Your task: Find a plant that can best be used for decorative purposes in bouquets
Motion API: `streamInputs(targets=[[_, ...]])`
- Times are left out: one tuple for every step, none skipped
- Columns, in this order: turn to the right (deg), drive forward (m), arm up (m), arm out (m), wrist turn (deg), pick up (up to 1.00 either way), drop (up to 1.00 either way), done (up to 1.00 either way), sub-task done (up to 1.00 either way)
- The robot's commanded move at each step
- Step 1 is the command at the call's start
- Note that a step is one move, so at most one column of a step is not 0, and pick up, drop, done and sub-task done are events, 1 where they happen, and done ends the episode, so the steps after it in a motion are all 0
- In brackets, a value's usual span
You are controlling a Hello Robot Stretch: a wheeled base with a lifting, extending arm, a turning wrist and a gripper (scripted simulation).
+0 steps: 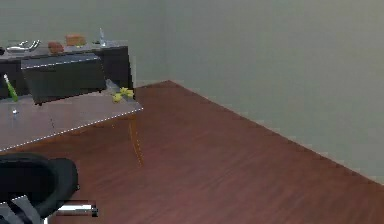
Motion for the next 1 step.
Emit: streamInputs(targets=[[0.0,0.85,0.00,0.00,0.0,0.00,0.00,0.00,0.00]])
